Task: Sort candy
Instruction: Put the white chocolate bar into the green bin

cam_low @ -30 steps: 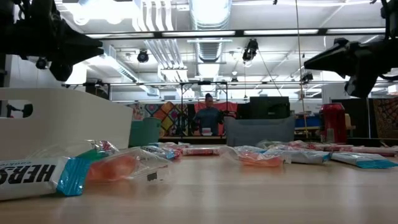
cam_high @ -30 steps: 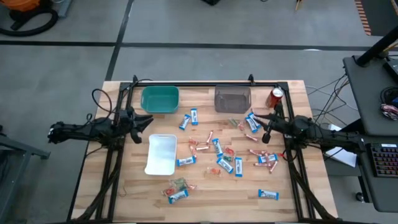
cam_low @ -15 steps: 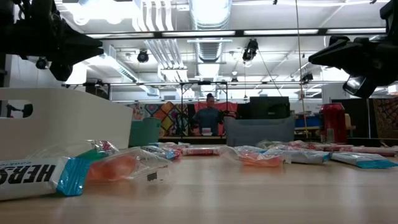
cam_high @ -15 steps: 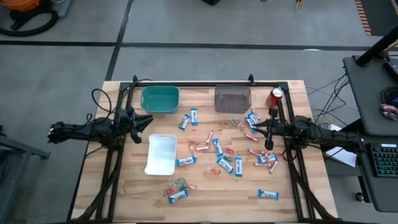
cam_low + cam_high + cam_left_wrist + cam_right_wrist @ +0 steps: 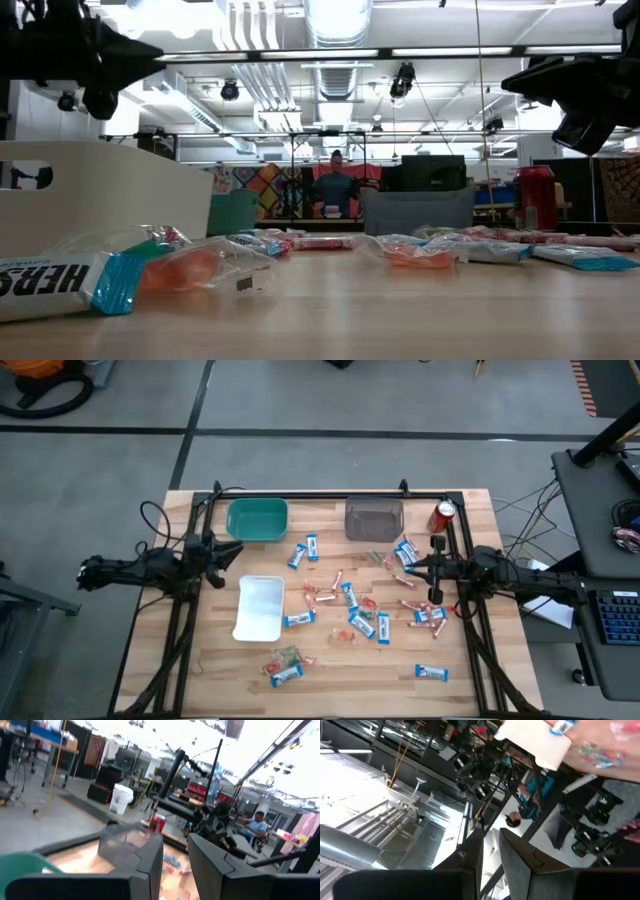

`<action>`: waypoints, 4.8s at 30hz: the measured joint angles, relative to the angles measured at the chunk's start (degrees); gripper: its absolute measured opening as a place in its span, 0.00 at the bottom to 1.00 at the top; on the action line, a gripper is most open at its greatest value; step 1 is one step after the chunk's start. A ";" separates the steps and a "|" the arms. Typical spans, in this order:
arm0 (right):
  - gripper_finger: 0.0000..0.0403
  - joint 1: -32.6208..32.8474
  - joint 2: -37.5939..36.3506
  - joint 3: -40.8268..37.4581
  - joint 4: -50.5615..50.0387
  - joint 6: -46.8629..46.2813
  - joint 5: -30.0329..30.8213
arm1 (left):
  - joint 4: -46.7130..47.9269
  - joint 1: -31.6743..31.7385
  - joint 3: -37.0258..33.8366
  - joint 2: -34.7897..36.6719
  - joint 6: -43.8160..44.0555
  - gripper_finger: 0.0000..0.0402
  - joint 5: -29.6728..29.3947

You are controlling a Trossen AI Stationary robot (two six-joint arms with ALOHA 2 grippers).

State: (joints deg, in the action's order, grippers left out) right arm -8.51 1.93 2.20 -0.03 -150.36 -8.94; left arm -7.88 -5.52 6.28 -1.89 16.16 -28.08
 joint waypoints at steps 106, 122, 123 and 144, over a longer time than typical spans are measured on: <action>0.14 4.61 0.85 0.07 15.32 113.52 3.13 | 57.50 1.40 70.99 -97.67 26.65 0.18 8.68; 0.14 4.58 0.85 0.07 15.29 113.61 7.66 | 54.01 2.35 72.71 -100.35 31.41 0.23 1.87; 0.14 4.59 0.85 0.07 15.29 113.58 7.66 | 54.01 2.58 72.79 -101.13 31.35 0.25 1.83; 0.14 4.61 0.87 0.07 12.33 110.42 7.49 | 67.83 7.92 84.78 -119.07 26.94 0.43 0.00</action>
State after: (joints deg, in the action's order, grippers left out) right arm -3.90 2.81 2.26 12.30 -39.94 -1.44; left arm 59.95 2.40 91.07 -120.96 43.10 -28.08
